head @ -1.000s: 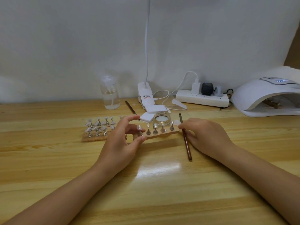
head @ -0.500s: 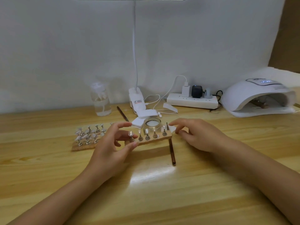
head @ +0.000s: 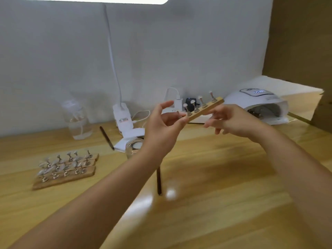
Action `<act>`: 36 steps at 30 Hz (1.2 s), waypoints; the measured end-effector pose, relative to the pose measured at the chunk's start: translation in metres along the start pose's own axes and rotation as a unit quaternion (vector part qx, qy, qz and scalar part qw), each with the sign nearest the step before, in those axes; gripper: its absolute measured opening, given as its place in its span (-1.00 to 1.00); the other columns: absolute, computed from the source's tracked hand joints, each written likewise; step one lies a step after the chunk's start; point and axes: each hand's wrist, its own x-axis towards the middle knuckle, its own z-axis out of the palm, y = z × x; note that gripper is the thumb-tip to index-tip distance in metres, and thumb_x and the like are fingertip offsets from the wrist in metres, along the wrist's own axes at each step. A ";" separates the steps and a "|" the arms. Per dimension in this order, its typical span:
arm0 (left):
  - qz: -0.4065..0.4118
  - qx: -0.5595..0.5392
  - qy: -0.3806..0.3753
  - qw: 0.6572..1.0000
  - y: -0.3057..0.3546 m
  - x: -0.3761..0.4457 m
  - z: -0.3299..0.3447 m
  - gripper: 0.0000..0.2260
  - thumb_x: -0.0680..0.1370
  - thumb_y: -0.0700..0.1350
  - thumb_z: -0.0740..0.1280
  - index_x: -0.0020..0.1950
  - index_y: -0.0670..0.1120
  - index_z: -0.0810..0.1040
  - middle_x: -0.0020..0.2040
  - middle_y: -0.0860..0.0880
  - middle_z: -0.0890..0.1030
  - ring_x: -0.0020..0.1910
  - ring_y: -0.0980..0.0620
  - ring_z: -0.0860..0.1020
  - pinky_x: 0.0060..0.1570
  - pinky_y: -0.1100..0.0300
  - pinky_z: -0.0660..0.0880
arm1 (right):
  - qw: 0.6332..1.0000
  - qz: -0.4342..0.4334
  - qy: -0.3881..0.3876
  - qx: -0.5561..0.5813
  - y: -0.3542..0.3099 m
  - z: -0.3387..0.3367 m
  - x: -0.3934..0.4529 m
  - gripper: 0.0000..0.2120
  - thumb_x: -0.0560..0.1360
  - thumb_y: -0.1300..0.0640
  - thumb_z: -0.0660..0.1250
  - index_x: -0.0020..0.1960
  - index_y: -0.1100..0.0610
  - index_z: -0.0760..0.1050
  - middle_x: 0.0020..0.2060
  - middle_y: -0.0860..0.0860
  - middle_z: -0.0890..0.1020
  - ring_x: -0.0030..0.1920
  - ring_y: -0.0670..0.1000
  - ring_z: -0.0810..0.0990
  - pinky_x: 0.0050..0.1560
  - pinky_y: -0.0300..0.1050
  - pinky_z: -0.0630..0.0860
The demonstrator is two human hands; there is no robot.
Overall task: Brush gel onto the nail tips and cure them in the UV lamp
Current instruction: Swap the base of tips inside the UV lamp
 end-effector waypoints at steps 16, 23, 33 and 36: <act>-0.056 0.002 -0.140 0.989 -0.042 0.046 0.081 -0.48 0.48 -0.22 0.36 0.38 0.04 0.29 -0.08 0.12 0.62 -0.08 0.29 0.57 -0.12 0.51 0.46 | 0.982 0.128 -0.029 0.134 0.060 -0.073 -0.016 -0.67 0.18 0.00 0.48 -0.08 0.07 0.61 -0.21 0.01 0.71 -0.20 -0.08 0.68 -0.28 -0.32 0.57; -0.027 0.046 -0.173 0.983 -0.040 0.062 0.107 -0.44 0.47 -0.25 0.36 0.42 -0.04 0.24 -0.06 0.06 0.60 -0.03 0.26 0.54 -0.06 0.49 0.45 | 0.986 0.163 -0.018 -0.041 0.079 -0.100 -0.023 -0.79 0.29 -0.03 0.49 -0.10 -0.08 0.56 -0.27 -0.16 0.64 -0.31 -0.20 0.62 -0.22 -0.28 0.49; -0.001 0.055 -0.085 0.995 -0.063 0.056 0.134 -0.42 0.42 -0.18 0.43 0.37 0.03 0.28 0.02 0.13 0.57 -0.03 0.39 0.51 -0.13 0.47 0.44 | 0.985 0.141 0.028 -0.096 0.110 -0.133 -0.034 -0.79 0.25 0.01 0.51 -0.12 -0.05 0.62 -0.16 -0.10 0.62 -0.17 -0.21 0.52 -0.18 -0.47 0.38; -0.012 0.062 -0.075 0.995 -0.066 0.058 0.133 -0.46 0.44 -0.18 0.42 0.36 0.00 0.30 0.03 0.08 0.57 -0.02 0.35 0.49 -0.18 0.52 0.41 | 0.980 0.160 0.060 -0.097 0.126 -0.142 -0.043 -0.81 0.27 0.08 0.52 -0.13 -0.01 0.61 -0.12 0.02 0.63 -0.10 -0.02 0.56 -0.05 -0.29 0.42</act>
